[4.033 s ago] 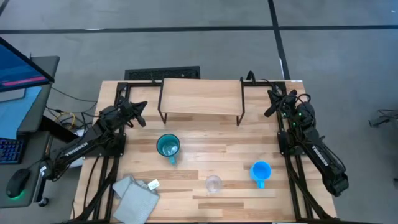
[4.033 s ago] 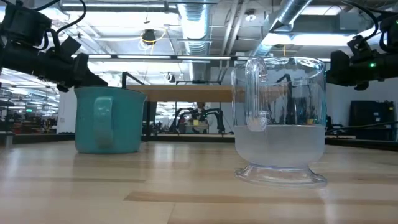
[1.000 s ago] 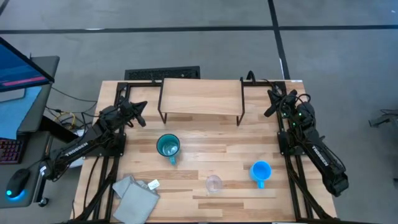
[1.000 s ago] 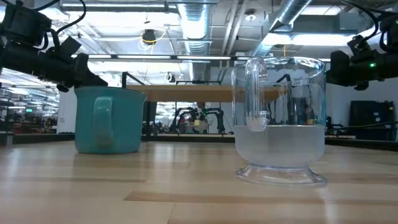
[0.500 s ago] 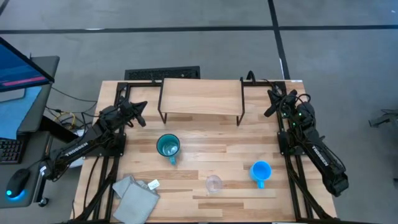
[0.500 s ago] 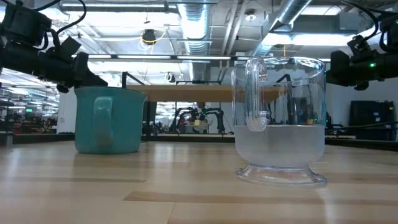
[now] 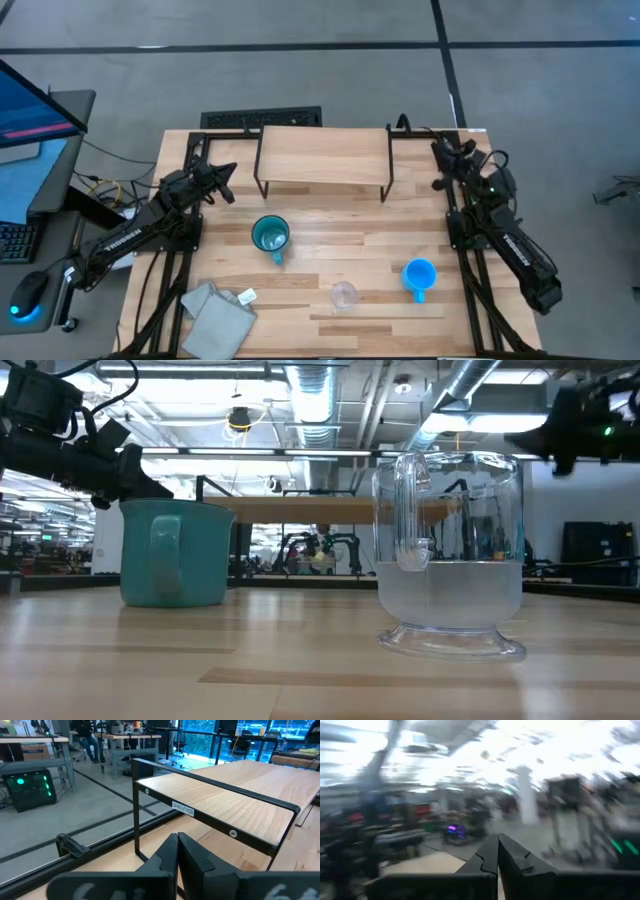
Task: Stack small to large cups/mugs on shelf
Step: Put the dark blue mug on the shelf
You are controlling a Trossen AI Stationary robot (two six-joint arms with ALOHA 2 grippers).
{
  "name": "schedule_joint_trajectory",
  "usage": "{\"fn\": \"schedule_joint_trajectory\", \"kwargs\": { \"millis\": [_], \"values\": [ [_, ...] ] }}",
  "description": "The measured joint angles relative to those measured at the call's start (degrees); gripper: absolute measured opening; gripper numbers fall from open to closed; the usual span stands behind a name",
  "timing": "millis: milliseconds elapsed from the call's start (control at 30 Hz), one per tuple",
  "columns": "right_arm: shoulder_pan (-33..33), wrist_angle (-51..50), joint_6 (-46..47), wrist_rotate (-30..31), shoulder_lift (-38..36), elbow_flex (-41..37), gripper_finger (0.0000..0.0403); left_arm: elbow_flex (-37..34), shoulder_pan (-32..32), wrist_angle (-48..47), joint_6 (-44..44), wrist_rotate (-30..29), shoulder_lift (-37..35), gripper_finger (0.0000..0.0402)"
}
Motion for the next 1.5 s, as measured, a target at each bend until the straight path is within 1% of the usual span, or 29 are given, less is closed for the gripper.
{"fn": "schedule_joint_trajectory", "kwargs": {
  "millis": [233, 367, 533, 767, 833, 933, 967, 1067, 1200, 1267, 1333, 1500],
  "values": [
    [4.8, -0.4, -0.2, -0.3, 0.7, 7.5, 0.0029, 0.0, 0.0, 0.0, 0.2, 0.0, 0.0, 0.0],
    [7.1, -0.7, -0.3, -0.3, 3.2, 12.2, 0.0028, 0.0, 0.0, 0.0, 0.2, 0.0, 0.0, 0.0],
    [9.9, -5.3, -3.1, -0.3, 9.5, 18.5, 0.0028, 0.0, 0.0, 0.0, 0.0, 0.0, 0.0, 0.0],
    [14.3, -6.3, -3.2, -0.5, 21.3, 25.6, 0.0028, 0.0, 0.0, 0.0, -0.8, -0.1, 0.0, 0.0],
    [16.5, -6.3, -5.2, -3.3, 24.3, 27.5, 0.0027, 0.0, 0.0, 0.0, -0.8, -0.1, 0.0, 0.0],
    [21.1, -6.5, -11.5, -10.5, 28.9, 30.4, 0.0028, 0.0, 0.0, 0.0, -0.8, -0.1, 0.0, 0.0],
    [22.8, -6.5, -12.5, -11.4, 30.4, 31.3, 0.0029, 0.0, 0.0, 0.0, -0.8, -0.1, 0.0, 0.0],
    [27.9, -8.8, -14.9, -9.3, 34.0, 34.0, 0.0029, 0.0, 0.0, 0.0, -0.9, -0.1, 0.0, 0.0],
    [34.2, -16.6, -18.2, -5.0, 38.1, 38.9, 0.0027, 0.0, 0.0, 0.0, -1.0, -0.1, 0.0, 0.0],
    [37.0, -19.9, -18.3, -2.3, 40.5, 41.1, 0.0027, 0.0, 0.0, 0.0, -1.0, -0.1, 0.0, 0.0],
    [39.7, -22.1, -18.3, 0.1, 42.4, 43.1, 0.0028, 0.0, 0.0, 0.0, -1.0, -0.1, 0.0, 0.0],
    [46.0, -24.7, -19.2, 4.1, 46.5, 48.2, 0.0028, 0.0, 0.0, 0.0, -1.0, -0.1, 0.0, 0.0]
  ]
}}
